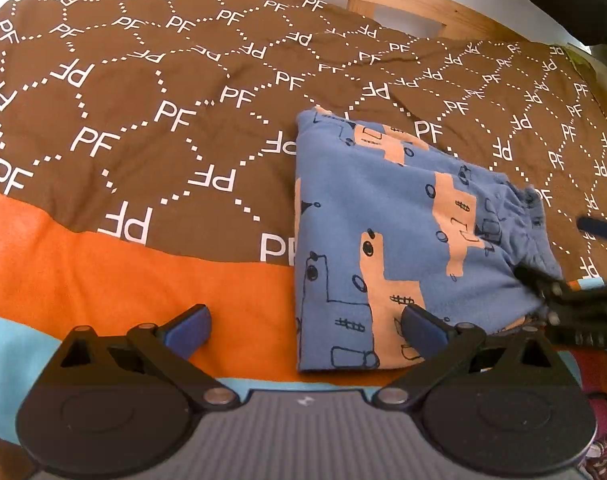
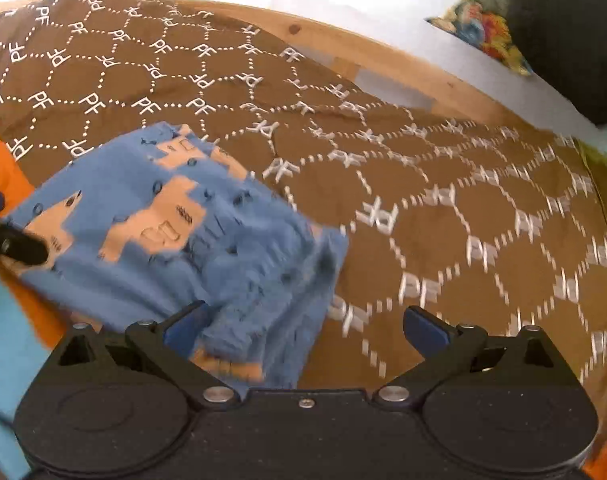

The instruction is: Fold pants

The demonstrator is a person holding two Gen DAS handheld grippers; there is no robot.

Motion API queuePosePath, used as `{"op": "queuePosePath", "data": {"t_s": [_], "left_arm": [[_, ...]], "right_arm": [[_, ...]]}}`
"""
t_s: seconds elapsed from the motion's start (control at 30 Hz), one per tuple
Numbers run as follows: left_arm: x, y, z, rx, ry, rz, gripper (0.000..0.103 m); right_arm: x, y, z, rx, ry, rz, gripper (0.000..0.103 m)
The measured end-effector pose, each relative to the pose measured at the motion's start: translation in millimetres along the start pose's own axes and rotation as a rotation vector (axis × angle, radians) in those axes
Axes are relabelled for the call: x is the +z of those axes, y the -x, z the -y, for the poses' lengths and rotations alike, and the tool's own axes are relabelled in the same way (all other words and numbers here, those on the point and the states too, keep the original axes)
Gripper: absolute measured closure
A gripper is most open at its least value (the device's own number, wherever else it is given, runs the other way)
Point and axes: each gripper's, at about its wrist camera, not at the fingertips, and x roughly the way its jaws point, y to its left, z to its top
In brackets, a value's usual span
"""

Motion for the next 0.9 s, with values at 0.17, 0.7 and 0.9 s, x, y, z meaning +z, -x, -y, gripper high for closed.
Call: {"op": "queuePosePath", "data": {"t_s": [0.17, 0.7, 0.9], "left_arm": [[0, 2, 0, 0.000, 0.008, -0.010, 0.000], [0, 3, 0, 0.000, 0.011, -0.017, 0.000], [-1, 3, 1, 0.002, 0.005, -0.011, 0.000]], "right_arm": [[3, 12, -1, -0.002, -0.017, 0.018, 0.001], [41, -21, 31, -0.074, -0.170, 0.045, 0.001], [34, -48, 45, -0.096, -0.138, -0.037, 0.001]]}}
